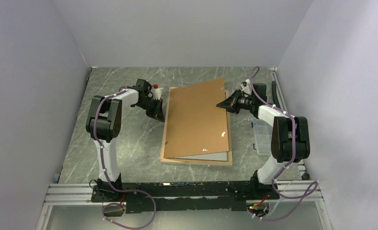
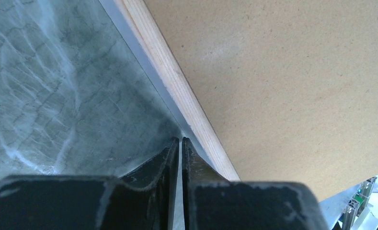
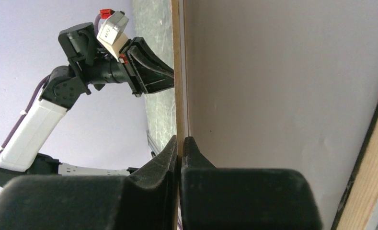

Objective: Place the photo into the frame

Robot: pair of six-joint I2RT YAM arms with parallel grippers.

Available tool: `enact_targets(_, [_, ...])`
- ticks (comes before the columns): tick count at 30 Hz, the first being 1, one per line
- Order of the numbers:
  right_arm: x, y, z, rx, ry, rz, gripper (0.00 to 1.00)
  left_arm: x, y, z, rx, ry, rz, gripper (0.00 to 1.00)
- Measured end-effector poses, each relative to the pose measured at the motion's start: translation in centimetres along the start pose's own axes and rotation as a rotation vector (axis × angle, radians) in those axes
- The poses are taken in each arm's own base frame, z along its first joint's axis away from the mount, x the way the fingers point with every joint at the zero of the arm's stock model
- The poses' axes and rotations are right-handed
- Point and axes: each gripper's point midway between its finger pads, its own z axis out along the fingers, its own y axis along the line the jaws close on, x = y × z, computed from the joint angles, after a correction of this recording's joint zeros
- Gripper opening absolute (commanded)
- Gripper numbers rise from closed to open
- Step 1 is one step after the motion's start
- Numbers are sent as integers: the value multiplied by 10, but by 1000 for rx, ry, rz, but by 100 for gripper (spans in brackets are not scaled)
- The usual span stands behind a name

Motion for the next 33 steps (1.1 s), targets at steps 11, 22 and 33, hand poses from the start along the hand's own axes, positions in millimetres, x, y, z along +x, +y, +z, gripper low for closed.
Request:
enact_targets(11, [4,-17,-6,-8,-16,41,0,1,0,1,-2,3,5,10])
enact_targets(22, [4,-17,-6,-21,-23,39,0,2,-2,3,-4,10,10,8])
enact_targets(33, [7,-18,0,-7,-18,21,0,2,-4,4,5,13,10,3])
